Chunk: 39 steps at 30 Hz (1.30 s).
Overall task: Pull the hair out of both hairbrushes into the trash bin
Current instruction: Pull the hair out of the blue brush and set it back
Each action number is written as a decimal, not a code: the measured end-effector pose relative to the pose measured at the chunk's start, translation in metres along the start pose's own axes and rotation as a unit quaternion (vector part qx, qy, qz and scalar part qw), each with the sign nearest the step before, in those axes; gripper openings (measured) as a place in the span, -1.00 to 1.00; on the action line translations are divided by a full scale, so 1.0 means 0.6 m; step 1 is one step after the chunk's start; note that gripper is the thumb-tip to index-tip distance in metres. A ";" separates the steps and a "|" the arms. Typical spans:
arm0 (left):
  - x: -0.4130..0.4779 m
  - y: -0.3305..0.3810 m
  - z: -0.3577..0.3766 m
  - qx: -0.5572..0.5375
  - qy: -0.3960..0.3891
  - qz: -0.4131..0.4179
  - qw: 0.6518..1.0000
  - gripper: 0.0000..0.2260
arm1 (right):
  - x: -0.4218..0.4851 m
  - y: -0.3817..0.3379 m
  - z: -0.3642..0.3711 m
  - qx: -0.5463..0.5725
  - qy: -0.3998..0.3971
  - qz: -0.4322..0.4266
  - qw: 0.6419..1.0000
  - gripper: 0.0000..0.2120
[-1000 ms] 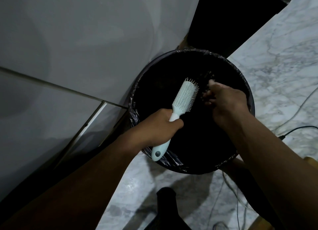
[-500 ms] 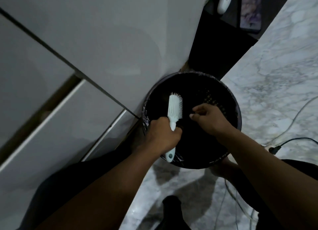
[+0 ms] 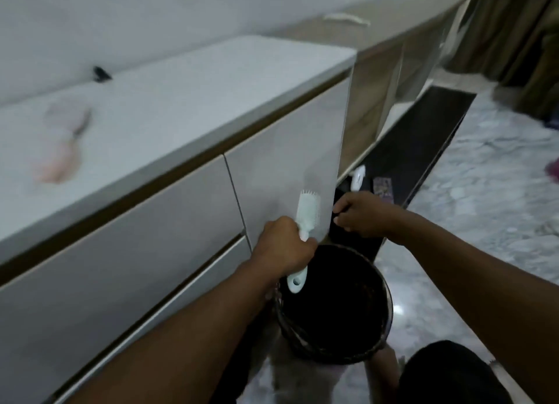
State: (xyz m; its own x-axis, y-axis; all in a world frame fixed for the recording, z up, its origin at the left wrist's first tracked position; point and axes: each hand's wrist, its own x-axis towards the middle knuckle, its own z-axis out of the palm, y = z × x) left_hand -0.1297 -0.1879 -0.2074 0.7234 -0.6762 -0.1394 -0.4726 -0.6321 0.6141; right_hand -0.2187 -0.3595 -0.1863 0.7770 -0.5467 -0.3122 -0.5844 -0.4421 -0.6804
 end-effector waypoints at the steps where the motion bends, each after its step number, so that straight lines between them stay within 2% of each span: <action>1: -0.011 0.017 -0.025 0.007 0.017 0.012 1.000 -0.72 | -0.016 -0.025 -0.019 -0.007 0.015 -0.014 1.000 -0.91; 7: -0.085 0.086 -0.165 0.022 0.112 0.055 0.992 -0.72 | -0.130 -0.163 -0.099 -0.050 0.052 -0.101 0.992 -0.80; 11: -0.134 0.112 -0.253 0.052 0.171 0.073 0.981 -0.74 | -0.191 -0.240 -0.120 -0.119 0.083 -0.140 0.980 -0.76; 18: -0.184 0.111 -0.376 0.078 0.241 0.056 0.966 -0.72 | -0.244 -0.346 -0.133 -0.171 0.113 -0.206 0.957 -0.83; 29: -0.207 0.032 -0.537 0.125 0.309 -0.018 0.943 -0.67 | -0.238 -0.528 -0.100 -0.175 0.092 -0.264 0.944 -0.79; 39: -0.219 -0.118 -0.623 0.127 0.327 -0.131 0.927 -0.70 | -0.177 -0.677 0.043 -0.224 0.030 -0.337 0.914 -0.76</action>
State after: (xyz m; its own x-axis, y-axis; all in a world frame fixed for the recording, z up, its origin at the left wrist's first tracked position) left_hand -0.0033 0.0870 0.0577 0.9414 -0.1659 0.2938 -0.2812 -0.8668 0.4117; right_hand -0.0578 -0.1034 0.1058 0.9895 -0.0751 0.1234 -0.0258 -0.9323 -0.3608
